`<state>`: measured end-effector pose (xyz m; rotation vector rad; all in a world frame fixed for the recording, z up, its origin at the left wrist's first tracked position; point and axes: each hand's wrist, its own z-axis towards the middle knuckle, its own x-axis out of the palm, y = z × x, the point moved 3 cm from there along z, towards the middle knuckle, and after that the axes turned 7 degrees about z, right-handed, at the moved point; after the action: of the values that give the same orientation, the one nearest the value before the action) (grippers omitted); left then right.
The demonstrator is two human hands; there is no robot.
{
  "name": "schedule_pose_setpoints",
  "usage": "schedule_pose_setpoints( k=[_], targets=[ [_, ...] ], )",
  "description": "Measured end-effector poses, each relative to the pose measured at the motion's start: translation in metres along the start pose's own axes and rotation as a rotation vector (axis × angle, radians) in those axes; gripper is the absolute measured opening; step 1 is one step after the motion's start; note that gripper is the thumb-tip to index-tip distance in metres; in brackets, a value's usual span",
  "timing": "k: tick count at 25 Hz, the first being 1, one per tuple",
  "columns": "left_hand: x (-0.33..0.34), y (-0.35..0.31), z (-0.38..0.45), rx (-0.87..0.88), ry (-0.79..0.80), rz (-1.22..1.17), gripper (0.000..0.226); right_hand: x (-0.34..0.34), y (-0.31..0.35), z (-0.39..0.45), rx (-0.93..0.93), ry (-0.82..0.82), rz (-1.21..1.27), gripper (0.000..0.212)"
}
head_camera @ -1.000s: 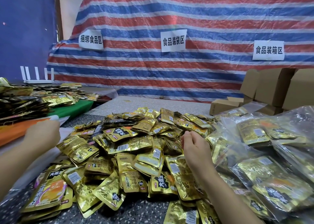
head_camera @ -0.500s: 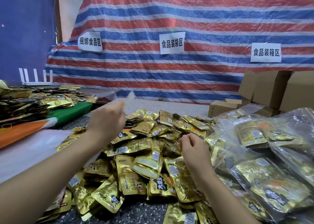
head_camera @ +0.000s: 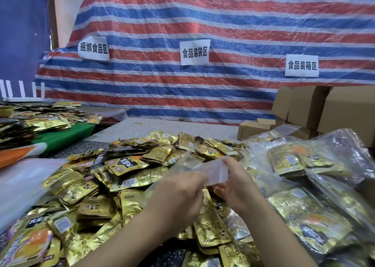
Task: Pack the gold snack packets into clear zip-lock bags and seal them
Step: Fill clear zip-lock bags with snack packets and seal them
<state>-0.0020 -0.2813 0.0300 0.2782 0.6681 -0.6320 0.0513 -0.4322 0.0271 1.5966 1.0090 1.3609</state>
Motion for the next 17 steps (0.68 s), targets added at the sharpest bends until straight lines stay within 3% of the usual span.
schedule_pose_setpoints(
  k=[2, 5, 7, 9, 14, 17],
  targets=[
    [0.002, 0.005, -0.004, -0.078, 0.057, -0.041, 0.027, 0.000, 0.000, -0.001, -0.040, 0.006, -0.043, 0.012],
    [0.006, 0.013, -0.010, -0.245, 0.227, -0.189, 0.055, 0.003, 0.002, -0.004, -0.048, 0.050, -0.116, 0.011],
    [0.008, 0.016, -0.009, -0.288, 0.305, -0.248, 0.060, 0.006, 0.000, -0.008, -0.060, 0.107, -0.172, 0.011],
    [0.004, 0.018, -0.007, -0.329, 0.251, -0.273, 0.056, 0.009, 0.000, -0.013, -0.087, 0.179, -0.188, 0.017],
    [-0.001, 0.020, -0.005, -0.367, 0.006, -0.287, 0.018, 0.023, -0.001, -0.029, -0.078, 0.416, -0.188, 0.021],
    [-0.001, 0.022, -0.007, -0.338, -0.011, -0.252, 0.017, 0.026, -0.005, -0.034, -0.069, 0.468, -0.257, 0.022]
  ],
)
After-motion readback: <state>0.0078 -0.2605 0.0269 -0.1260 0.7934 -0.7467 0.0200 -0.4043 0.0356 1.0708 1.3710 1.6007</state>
